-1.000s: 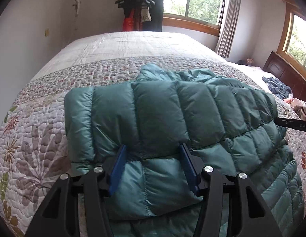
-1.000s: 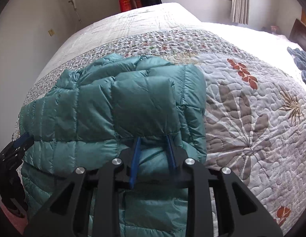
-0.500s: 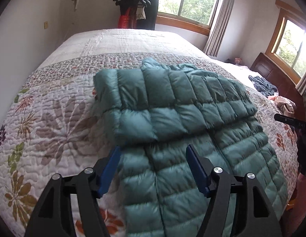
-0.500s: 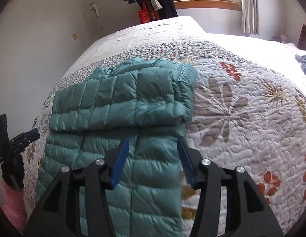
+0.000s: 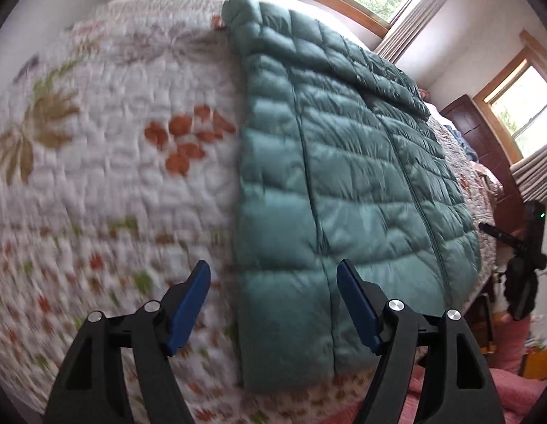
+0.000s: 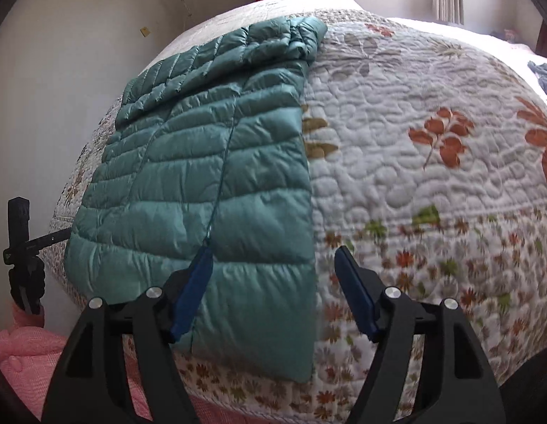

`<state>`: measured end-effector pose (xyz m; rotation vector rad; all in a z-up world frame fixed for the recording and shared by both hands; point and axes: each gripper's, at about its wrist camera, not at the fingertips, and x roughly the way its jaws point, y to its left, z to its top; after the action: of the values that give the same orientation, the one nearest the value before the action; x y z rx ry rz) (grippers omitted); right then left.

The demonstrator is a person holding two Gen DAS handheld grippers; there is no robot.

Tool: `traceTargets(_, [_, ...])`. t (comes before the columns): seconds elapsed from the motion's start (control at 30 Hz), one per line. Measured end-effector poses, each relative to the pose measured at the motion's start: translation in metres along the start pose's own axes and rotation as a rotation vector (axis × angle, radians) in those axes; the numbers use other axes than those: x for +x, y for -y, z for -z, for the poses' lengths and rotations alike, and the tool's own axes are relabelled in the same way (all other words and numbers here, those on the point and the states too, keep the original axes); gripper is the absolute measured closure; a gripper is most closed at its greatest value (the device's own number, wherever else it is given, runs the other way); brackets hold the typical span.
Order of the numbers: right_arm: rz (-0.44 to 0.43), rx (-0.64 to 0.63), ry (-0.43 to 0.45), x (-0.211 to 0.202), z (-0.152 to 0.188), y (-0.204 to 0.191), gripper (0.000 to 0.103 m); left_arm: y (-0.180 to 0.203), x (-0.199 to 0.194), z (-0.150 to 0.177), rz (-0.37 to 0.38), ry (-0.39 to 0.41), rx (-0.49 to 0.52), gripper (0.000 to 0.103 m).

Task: Fold large clothes

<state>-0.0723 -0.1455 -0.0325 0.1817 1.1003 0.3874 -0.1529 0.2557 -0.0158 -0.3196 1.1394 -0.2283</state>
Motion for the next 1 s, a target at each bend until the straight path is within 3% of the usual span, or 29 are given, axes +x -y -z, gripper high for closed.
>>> traceTargets(0.13, [-0.028,0.017,-0.018,0.001,0.018,0.003,0.032,0.003,-0.001,0.01,0.035,-0.005,-0.011,0.029])
traceTargets(0.23, [-0.049,0.002,-0.032,0.005,0.028,-0.001,0.033,0.008,0.004,0.015,0.105,-0.036,-0.021,0.028])
traceTargets(0.37, [-0.059,-0.016,-0.053,0.014,0.037,-0.007,0.046,0.016,0.009,0.02,0.083,-0.04,-0.014,0.03])
traceTargets(0.4, [-0.05,-0.02,-0.048,0.014,0.038,-0.008,0.05,0.018,0.009,0.02,0.077,-0.039,-0.007,0.033])
traceTargets(0.47, [-0.081,-0.024,-0.047,0.011,0.039,-0.01,0.066,0.02,0.009,0.02,0.08,-0.045,-0.016,0.053])
traceTargets(0.53, [-0.108,-0.034,-0.045,0.009,0.039,-0.013,0.08,0.019,0.01,0.019,0.115,-0.056,-0.031,0.067])
traceTargets(0.67, [-0.137,-0.048,-0.022,0.002,0.036,-0.019,0.091,0.015,0.006,0.019,0.173,-0.044,-0.056,0.085])
traceTargets(0.83, [-0.184,-0.038,0.042,-0.018,0.026,-0.02,0.094,0.02,-0.021,0.006,0.257,0.043,-0.042,0.091])
traceTargets(1.0, [-0.203,-0.056,0.127,-0.042,0.001,-0.023,0.095,0.03,-0.044,-0.018,0.281,0.137,0.021,0.091])
